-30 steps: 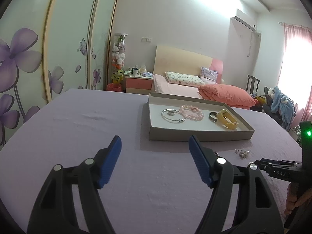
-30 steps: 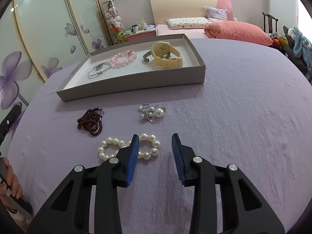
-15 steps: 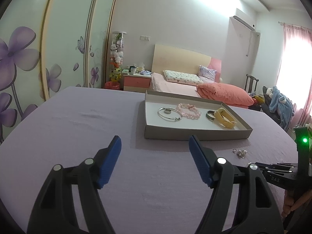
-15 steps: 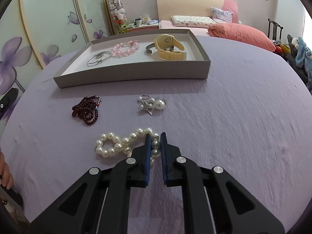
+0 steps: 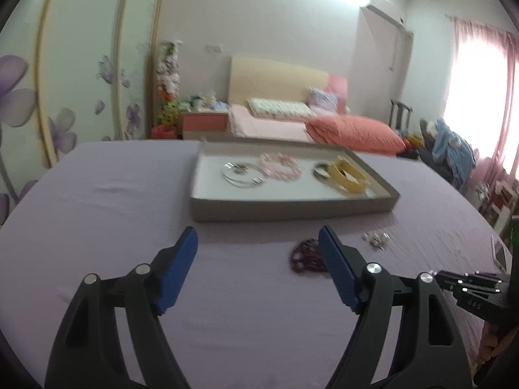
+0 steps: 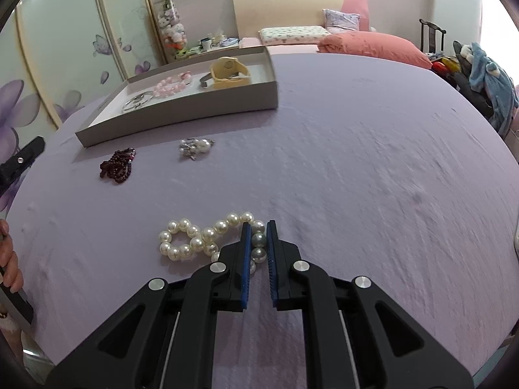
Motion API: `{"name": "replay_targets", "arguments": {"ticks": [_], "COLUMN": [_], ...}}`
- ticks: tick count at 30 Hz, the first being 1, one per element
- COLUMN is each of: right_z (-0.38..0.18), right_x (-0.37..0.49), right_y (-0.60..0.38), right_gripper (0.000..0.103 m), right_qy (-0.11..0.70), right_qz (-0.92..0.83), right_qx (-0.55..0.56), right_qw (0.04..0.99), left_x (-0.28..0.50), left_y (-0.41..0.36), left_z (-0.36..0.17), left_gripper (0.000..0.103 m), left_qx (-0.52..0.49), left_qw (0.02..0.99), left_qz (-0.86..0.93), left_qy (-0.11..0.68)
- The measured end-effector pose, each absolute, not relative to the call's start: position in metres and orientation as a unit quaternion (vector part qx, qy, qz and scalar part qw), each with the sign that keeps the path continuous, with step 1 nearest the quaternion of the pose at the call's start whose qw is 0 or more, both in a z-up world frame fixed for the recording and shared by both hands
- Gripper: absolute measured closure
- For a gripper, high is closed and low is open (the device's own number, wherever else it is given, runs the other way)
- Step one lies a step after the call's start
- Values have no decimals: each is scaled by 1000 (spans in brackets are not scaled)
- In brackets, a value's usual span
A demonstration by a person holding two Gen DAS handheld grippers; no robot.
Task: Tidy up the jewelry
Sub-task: 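Grasp the dark red beaded necklace with the left tool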
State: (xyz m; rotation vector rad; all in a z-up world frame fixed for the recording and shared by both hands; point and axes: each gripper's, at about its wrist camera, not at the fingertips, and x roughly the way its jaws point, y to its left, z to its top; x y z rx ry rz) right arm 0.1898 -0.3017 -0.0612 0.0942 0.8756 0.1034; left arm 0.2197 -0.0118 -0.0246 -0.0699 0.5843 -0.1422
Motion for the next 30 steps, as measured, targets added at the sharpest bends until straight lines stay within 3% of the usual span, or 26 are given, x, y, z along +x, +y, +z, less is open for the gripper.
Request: {"name": "replay_targets", "arguments": {"ticks": [16,18,20,21,22,30], "right_z": [-62,-62,-62,-62,-62,-62], "right_x": [189,189,189,189,189,189], "right_y": [-306,-306,-306,-306,-306,-308], "right_gripper": [92,92,92,92,92,92], "right_qy": [416,415,415,415,415,413], "right_qz": [57,57,57,57,58,59], "right_qx": [47,47,47,47,47,57], "right_qw": [907,907,907,907,907,907], "left_x": [295,300,300,300,300,277], "left_y": [-96,-88,-84,-82,-80,-44], "left_z": [-78,-78,-76,-76,-76,-68], "left_gripper": [25,33,57,78,88,91], "left_qx": [79,47,43,42,40,-20], "left_qw": [891,892,895,896,897,905], "left_qz": [-79,-78,-72,-74,-74,-76], "left_qy": [440,444,437,435,433,418]}}
